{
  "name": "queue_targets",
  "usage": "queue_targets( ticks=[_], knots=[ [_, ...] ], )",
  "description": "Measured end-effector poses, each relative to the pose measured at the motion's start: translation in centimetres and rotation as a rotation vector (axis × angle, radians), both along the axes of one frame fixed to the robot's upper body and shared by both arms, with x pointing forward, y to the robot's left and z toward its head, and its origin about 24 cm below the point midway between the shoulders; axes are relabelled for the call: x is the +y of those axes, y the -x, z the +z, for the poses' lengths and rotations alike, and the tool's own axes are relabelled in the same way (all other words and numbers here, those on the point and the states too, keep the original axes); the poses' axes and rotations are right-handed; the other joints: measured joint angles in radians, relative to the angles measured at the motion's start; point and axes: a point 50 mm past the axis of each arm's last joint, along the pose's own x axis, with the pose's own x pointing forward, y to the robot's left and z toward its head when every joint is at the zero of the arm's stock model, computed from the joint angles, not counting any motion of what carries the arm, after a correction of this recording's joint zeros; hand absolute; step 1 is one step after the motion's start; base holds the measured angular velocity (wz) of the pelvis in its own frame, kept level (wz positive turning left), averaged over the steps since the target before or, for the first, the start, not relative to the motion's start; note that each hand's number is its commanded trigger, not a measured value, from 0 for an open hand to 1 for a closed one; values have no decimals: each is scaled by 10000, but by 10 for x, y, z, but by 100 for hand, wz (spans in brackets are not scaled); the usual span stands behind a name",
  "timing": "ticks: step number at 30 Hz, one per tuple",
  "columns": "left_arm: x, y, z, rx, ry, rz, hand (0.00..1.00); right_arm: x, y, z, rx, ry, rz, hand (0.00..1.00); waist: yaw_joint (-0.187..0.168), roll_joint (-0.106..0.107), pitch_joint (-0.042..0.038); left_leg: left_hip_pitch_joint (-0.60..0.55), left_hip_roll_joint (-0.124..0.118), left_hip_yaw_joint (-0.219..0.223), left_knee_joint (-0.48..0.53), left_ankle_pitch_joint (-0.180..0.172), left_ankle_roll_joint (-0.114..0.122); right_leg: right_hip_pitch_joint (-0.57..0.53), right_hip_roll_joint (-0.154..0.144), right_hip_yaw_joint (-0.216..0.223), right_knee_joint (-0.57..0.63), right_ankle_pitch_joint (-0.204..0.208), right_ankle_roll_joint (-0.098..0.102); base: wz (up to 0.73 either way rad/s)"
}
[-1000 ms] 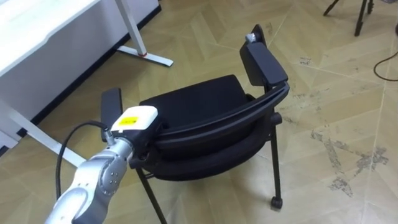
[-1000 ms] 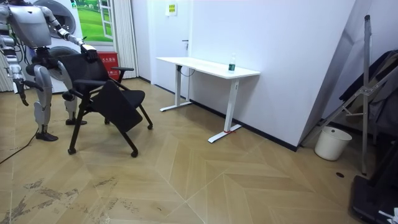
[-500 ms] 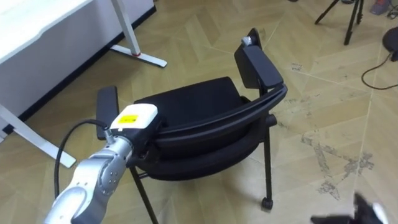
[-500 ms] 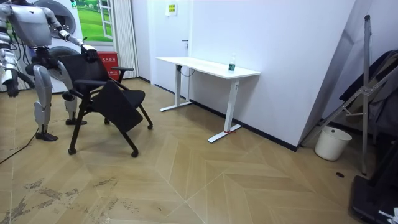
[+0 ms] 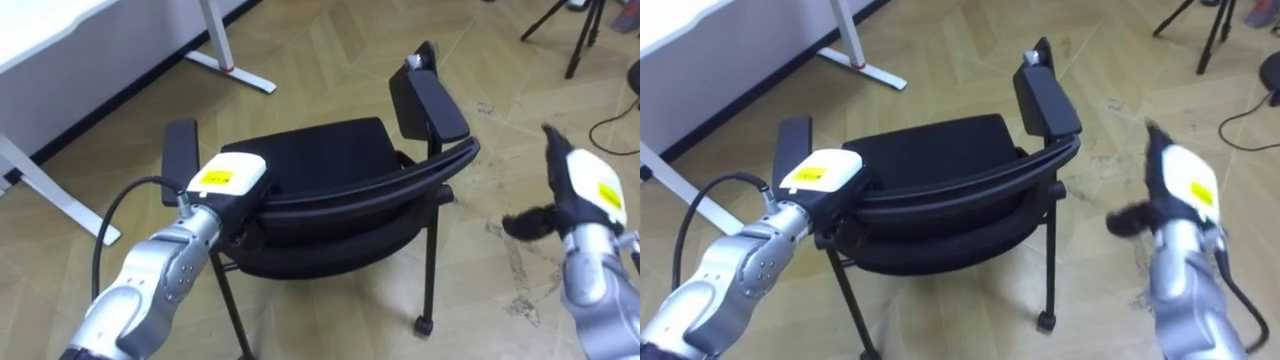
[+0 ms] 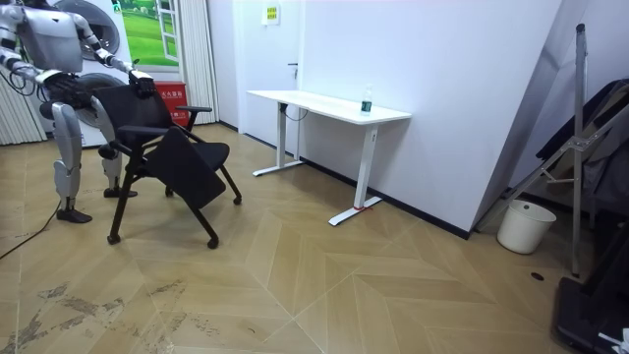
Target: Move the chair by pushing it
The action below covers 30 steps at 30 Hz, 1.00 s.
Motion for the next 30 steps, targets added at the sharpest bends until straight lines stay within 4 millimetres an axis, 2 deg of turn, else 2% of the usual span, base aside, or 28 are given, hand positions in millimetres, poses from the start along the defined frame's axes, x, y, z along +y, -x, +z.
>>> queue_targets(
  ticks=[2,8,15,17,21,30],
  knots=[
    [-2,1,0,6,-13,-147,100,12,-4,3,104,369,727,0,150,-55,-4,128,9,59,-147,2,-4,-11,0,-63,91,0,0,-10],
    [-3,1,2,-107,-48,-509,100,28,-13,15,42,634,1704,0,345,-108,8,113,16,68,-162,2,-4,-40,-1,-104,86,0,0,-1],
    [-1,0,3,-172,-104,-703,100,37,-18,24,196,1365,2564,0,400,-182,55,118,17,64,-166,2,-4,-21,-1,-103,77,0,0,0],
    [1,-1,4,-210,-141,-834,100,41,-18,23,514,1664,3085,0,413,-242,92,118,17,66,-158,2,-4,3,0,-106,24,2,-2,0],
    [2,-1,5,-236,-121,-989,100,44,-17,21,890,2062,3595,0,444,-263,106,107,16,50,-156,2,-4,40,1,-138,-40,8,-10,1],
    [1,-5,9,-409,-151,-1554,100,45,-14,18,1468,3179,4336,0,749,-351,160,59,12,18,-164,1,-5,-1,4,-173,-55,8,-10,0]
  ],
)
